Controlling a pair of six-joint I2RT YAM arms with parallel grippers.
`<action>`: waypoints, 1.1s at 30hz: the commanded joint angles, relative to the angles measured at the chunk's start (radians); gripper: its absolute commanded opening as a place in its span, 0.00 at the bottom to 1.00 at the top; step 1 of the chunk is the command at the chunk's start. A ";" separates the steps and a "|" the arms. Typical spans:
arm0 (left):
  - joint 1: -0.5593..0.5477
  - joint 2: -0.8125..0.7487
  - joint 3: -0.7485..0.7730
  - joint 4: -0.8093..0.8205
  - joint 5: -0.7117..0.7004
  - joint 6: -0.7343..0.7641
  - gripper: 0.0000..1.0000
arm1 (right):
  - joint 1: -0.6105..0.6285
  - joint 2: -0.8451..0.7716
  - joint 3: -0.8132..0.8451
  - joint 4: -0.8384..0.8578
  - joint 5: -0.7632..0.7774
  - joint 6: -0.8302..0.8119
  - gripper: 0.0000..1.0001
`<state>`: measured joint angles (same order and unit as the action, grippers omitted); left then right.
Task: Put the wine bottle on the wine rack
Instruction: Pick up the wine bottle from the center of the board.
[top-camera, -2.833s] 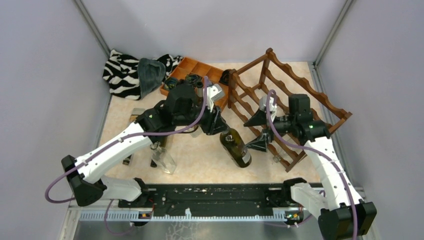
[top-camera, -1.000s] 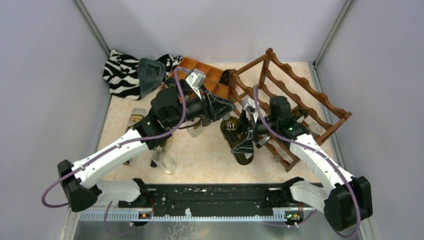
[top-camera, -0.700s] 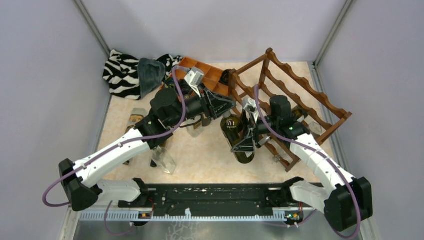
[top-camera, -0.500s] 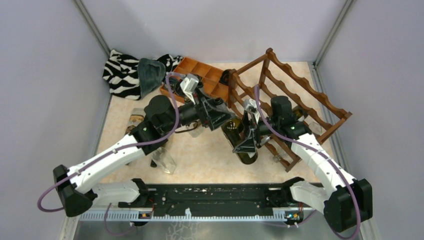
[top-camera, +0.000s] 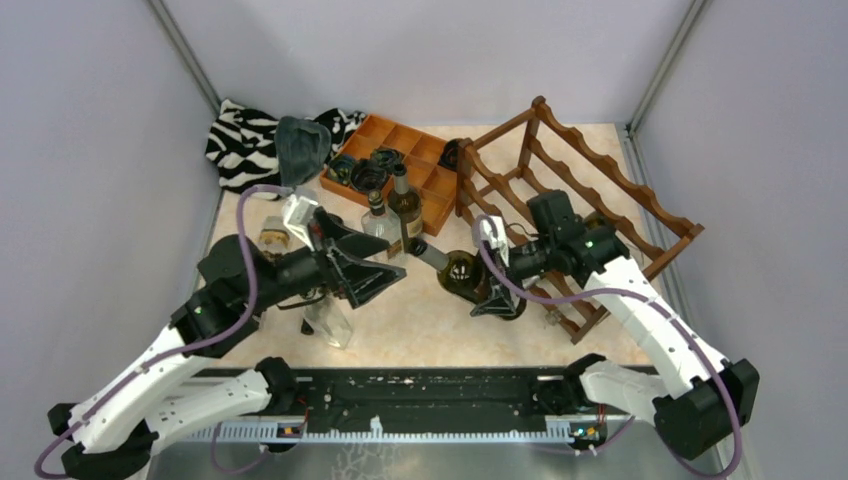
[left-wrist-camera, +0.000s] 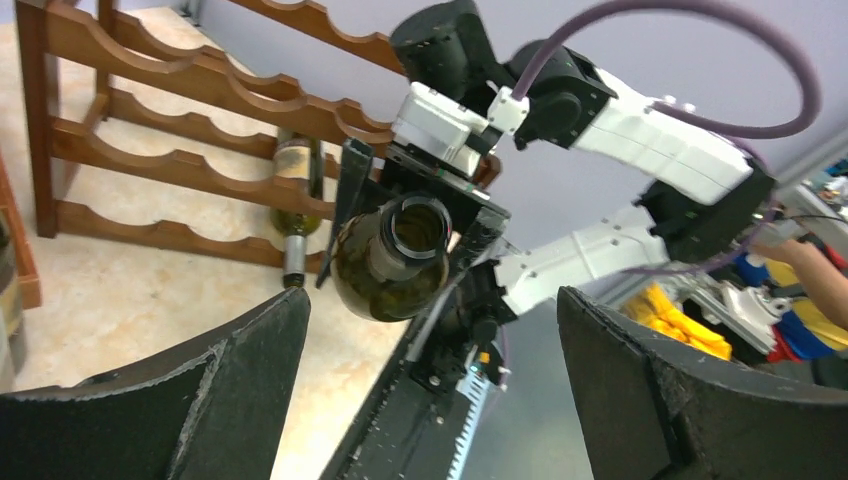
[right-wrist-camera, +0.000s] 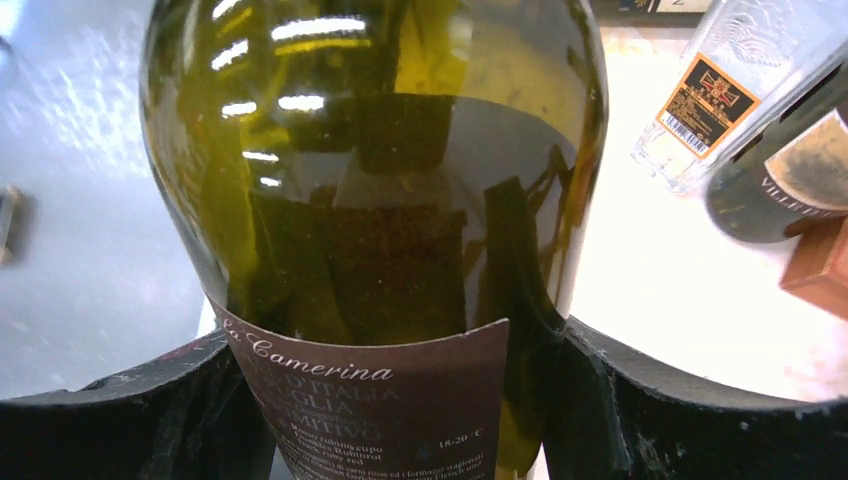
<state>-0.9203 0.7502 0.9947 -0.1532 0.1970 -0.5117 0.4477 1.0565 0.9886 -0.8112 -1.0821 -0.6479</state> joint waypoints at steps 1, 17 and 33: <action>-0.003 -0.091 0.002 -0.125 0.077 -0.080 0.99 | 0.085 0.016 0.127 -0.196 0.138 -0.360 0.00; -0.003 -0.068 -0.102 -0.195 0.256 -0.455 0.91 | 0.206 0.002 0.141 -0.310 0.433 -0.756 0.00; -0.081 0.165 -0.088 -0.231 0.251 -0.421 0.80 | 0.241 0.014 0.162 -0.242 0.524 -0.704 0.00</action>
<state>-0.9546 0.9020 0.9222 -0.4259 0.4759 -0.9016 0.6708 1.0828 1.0821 -1.1366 -0.5457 -1.3827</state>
